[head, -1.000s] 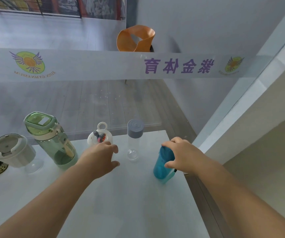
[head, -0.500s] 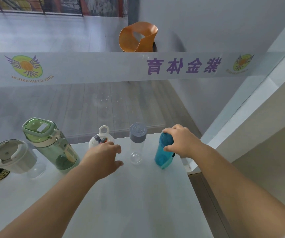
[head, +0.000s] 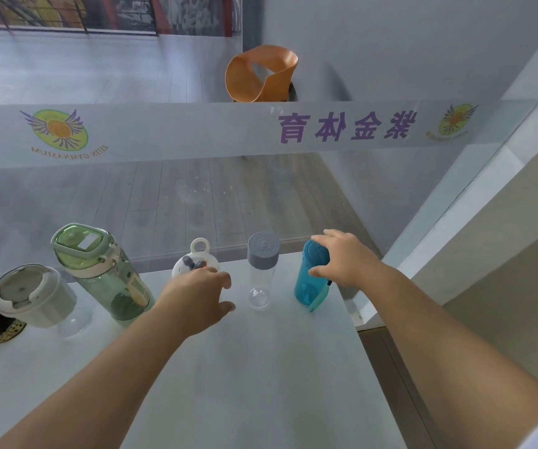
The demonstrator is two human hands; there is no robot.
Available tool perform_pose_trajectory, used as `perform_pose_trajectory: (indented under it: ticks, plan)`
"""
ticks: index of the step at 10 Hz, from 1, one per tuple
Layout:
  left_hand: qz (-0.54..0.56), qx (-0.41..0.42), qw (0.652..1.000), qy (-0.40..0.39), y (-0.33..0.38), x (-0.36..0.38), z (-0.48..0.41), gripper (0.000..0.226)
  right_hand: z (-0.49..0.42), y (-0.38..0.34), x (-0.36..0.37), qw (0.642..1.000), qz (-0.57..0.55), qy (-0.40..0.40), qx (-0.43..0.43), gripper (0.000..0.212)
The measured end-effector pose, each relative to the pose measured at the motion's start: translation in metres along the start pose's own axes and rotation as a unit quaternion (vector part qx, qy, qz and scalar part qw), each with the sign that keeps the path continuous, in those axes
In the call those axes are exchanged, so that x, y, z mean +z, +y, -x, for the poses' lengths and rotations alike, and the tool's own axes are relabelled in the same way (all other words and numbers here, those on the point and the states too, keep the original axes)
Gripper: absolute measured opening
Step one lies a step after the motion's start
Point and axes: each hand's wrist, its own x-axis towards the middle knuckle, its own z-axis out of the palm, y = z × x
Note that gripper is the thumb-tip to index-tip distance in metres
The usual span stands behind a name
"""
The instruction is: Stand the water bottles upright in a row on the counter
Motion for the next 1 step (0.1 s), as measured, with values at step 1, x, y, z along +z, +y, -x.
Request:
perform_pose_trajectory:
  ticks: [1]
  plan:
    - [0.0,0.003,1.0,0.019,-0.001,-0.0049,0.0033,0.041,0.0079,-0.0047,-0.0055,0.999,0.002,0.044,-0.008,0.068]
